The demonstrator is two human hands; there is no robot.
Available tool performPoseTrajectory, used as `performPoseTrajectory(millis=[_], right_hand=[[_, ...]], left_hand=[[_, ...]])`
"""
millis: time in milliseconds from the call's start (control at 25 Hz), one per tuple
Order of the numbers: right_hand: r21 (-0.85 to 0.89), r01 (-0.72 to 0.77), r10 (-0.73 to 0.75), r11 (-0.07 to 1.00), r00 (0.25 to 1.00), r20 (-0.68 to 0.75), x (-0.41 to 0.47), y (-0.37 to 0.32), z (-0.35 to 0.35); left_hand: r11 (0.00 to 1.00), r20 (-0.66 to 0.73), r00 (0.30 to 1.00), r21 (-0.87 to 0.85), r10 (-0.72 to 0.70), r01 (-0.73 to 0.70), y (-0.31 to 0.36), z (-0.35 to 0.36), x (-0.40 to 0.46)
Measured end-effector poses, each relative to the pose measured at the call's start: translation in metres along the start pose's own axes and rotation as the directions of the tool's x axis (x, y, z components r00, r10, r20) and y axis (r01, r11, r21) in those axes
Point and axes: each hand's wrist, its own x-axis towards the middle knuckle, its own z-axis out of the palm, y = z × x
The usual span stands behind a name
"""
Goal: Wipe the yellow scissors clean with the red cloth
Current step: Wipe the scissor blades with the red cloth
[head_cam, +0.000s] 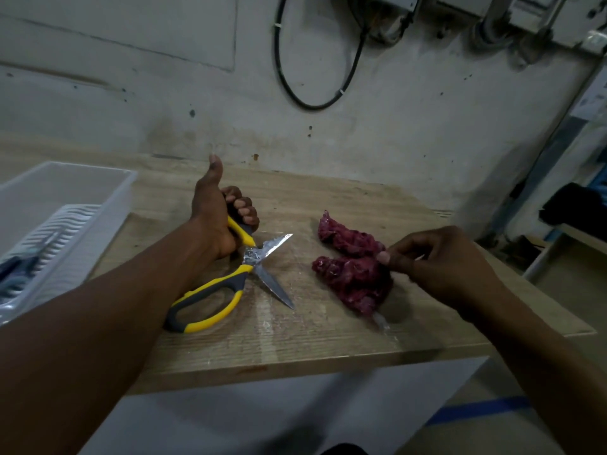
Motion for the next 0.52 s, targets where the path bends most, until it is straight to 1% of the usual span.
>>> performPoseTrajectory(millis=[80, 160, 200, 240, 280, 360, 400, 440, 520], right_hand=[[-0.062, 0.065, -0.073, 0.996, 0.986, -0.151, 0.003, -0.007, -0.01], [-0.141, 0.181, -0.216, 0.973, 0.929, -0.3, 0.002, -0.019, -0.023], [-0.172, 0.265, -0.308, 0.949, 0.897, -0.318, 0.0, -0.028, -0.027], [-0.173, 0.36, -0.397, 0.917, 0.871, -0.288, -0.005, -0.037, -0.026], [-0.133, 0.44, -0.46, 0.888, 0.861, -0.218, -0.01, -0.047, -0.018], [-0.045, 0.514, -0.514, 0.857, 0.858, 0.012, -0.018, -0.059, 0.013], [-0.048, 0.536, -0.529, 0.843, 0.842, 0.108, -0.019, -0.059, 0.033], [-0.057, 0.564, -0.55, 0.824, 0.82, 0.16, -0.02, -0.058, 0.052], [-0.082, 0.606, -0.583, 0.791, 0.788, 0.198, -0.018, -0.05, 0.072]], left_hand=[[1.0, 0.009, 1.0, 0.003, -0.007, 0.007, 0.0, 0.001, 0.0], [1.0, 0.015, 1.0, -0.002, -0.012, 0.012, 0.0, 0.001, 0.001], [1.0, 0.018, 1.0, -0.003, -0.016, 0.016, 0.0, 0.001, 0.002], [1.0, 0.021, 1.0, -0.001, -0.021, 0.021, 0.0, 0.001, 0.002], [1.0, 0.024, 0.999, 0.002, -0.023, 0.023, -0.001, 0.001, 0.003], [1.0, 0.028, 0.999, 0.005, -0.023, 0.023, 0.0, 0.002, 0.003], [1.0, 0.027, 0.999, 0.006, -0.023, 0.023, 0.0, 0.002, 0.004], [1.0, 0.028, 0.999, 0.008, -0.023, 0.023, 0.0, 0.002, 0.004], [1.0, 0.037, 0.999, 0.009, -0.022, 0.022, 0.001, 0.002, 0.004]])
